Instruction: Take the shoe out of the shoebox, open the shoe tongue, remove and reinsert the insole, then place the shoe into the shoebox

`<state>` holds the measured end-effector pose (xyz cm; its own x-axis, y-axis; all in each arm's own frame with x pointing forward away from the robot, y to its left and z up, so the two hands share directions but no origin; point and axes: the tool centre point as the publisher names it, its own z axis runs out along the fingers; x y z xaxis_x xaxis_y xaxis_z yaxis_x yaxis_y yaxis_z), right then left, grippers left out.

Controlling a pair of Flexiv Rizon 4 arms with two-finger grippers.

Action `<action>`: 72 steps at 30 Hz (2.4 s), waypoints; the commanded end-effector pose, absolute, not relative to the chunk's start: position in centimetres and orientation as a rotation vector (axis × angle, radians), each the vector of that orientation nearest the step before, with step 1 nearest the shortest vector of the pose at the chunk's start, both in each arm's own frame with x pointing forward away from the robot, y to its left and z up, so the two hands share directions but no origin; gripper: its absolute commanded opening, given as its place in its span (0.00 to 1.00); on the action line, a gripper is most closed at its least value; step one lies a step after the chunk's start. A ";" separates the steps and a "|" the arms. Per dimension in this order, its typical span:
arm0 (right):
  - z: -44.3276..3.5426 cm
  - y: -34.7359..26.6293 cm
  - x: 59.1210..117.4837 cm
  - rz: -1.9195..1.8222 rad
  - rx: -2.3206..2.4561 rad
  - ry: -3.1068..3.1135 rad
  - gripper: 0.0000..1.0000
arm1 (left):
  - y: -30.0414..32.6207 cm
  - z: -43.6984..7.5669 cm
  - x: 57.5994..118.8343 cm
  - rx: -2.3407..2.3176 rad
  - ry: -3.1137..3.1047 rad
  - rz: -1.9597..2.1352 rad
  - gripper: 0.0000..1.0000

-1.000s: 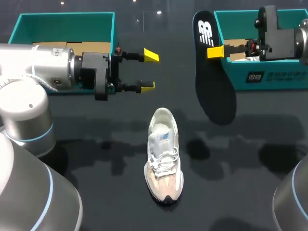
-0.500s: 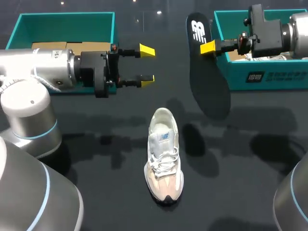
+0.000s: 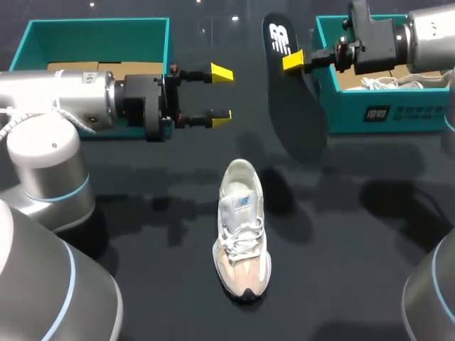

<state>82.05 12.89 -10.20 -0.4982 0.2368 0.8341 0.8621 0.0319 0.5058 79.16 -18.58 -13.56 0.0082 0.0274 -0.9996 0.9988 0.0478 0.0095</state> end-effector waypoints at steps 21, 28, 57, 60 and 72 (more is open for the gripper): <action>-12.7 17.0 85.5 -1.417 -1.138 -1.624 0.00 | -20.7 -13.6 79.8 1.176 1.223 -1.128 1.00; -13.1 16.9 84.9 -1.326 -1.210 -1.531 0.00 | -21.3 -14.2 80.3 1.169 1.229 -1.128 1.00; -15.1 17.2 85.1 -1.287 -1.306 -1.341 0.00 | -23.7 -15.6 82.3 1.176 1.236 -1.096 0.28; -15.1 17.2 85.1 -1.287 -1.306 -1.341 0.00 | -24.0 -15.7 82.2 1.182 1.237 -1.097 0.20; -15.1 17.2 85.1 -1.287 -1.306 -1.341 0.00 | -24.5 -15.9 82.3 1.192 1.247 -1.097 0.00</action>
